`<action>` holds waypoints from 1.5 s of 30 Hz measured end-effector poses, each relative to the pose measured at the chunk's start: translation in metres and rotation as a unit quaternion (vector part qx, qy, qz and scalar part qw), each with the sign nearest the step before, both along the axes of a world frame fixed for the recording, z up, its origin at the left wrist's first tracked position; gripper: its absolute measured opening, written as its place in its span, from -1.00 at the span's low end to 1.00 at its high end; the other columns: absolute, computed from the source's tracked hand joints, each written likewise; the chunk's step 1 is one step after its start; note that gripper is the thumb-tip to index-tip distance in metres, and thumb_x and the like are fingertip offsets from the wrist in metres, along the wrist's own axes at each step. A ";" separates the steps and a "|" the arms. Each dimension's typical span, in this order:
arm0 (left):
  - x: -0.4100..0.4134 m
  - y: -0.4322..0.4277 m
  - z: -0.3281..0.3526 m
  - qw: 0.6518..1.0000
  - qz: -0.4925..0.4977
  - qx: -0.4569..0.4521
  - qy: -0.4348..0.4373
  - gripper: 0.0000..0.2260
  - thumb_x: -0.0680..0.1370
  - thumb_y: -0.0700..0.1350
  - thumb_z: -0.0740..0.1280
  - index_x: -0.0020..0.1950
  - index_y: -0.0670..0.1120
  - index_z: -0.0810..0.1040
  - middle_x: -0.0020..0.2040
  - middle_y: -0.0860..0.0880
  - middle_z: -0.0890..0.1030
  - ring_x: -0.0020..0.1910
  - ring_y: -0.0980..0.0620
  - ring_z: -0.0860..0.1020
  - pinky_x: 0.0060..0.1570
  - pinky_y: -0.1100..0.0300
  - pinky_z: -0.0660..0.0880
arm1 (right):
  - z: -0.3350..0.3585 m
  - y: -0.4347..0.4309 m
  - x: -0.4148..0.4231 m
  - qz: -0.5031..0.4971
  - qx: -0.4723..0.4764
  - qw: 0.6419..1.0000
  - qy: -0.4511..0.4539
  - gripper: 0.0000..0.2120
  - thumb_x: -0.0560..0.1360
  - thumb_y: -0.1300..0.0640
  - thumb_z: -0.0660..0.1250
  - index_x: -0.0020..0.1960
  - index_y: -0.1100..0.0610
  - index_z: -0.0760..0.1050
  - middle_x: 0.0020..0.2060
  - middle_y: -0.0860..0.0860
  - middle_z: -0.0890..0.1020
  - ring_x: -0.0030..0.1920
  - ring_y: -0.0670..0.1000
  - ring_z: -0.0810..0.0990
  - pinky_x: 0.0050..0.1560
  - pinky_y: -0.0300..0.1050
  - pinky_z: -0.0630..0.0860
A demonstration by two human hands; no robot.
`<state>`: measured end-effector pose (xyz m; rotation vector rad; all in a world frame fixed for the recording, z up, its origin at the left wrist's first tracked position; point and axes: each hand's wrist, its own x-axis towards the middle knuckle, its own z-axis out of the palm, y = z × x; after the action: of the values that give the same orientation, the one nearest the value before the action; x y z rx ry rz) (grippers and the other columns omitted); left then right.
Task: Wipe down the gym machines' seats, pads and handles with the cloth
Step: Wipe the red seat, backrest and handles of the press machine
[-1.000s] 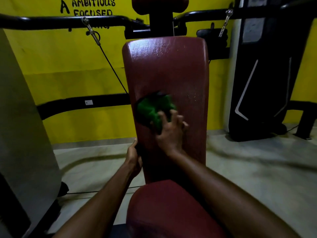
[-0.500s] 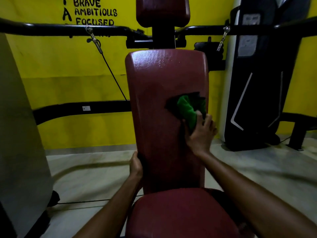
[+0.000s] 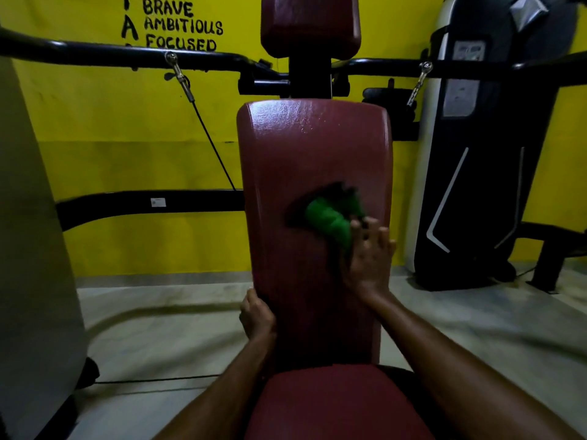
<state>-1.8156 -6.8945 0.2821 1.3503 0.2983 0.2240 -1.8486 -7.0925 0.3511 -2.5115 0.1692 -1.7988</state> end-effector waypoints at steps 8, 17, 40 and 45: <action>0.005 -0.016 -0.002 0.988 0.062 0.127 0.066 -0.61 0.64 0.10 0.10 0.20 -0.17 0.52 0.19 -0.22 0.57 0.17 -0.24 0.54 0.13 -0.01 0.47 | -0.024 0.080 0.022 0.085 -0.164 0.983 0.012 -0.47 0.43 -0.05 0.45 0.35 -0.09 0.38 0.29 0.09 0.40 0.13 0.20 0.50 0.06 0.10 0.37; 0.007 -0.004 -0.005 0.981 0.030 0.185 0.054 -0.61 0.70 -0.04 -0.03 0.33 -0.14 0.48 0.34 -0.24 0.48 0.28 -0.24 0.44 0.24 -0.04 0.34 | -0.001 -0.021 -0.001 0.026 -0.005 1.000 -0.014 -0.50 0.49 -0.11 0.28 0.38 0.01 0.36 0.30 0.15 0.38 0.15 0.25 0.45 0.08 0.14 0.38; 0.017 0.025 0.077 0.982 -0.182 -0.043 0.032 -0.44 0.55 0.28 0.03 0.13 -0.07 0.64 0.13 -0.11 0.67 0.04 -0.15 0.62 0.02 -0.01 0.57 | -0.003 0.030 -0.030 0.046 0.009 0.986 0.161 -0.20 0.34 0.11 0.51 0.51 -0.06 0.27 0.40 0.10 0.18 0.28 0.21 0.29 0.19 0.19 0.44; 0.018 0.024 0.122 0.979 -0.185 -0.081 0.026 -0.44 0.64 0.19 -0.03 0.37 -0.13 0.51 0.27 -0.16 0.58 0.22 -0.19 0.55 0.14 0.04 0.50 | 0.007 -0.007 -0.026 0.064 -0.163 0.974 0.143 -0.27 0.35 0.11 0.54 0.43 -0.09 0.30 0.30 0.07 0.38 0.10 0.22 0.45 -0.09 0.12 0.51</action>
<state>-1.7979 -6.8702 0.4037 1.2258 0.1018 -0.1447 -1.8742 -7.0998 0.3579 -2.9180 -0.2980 -1.5155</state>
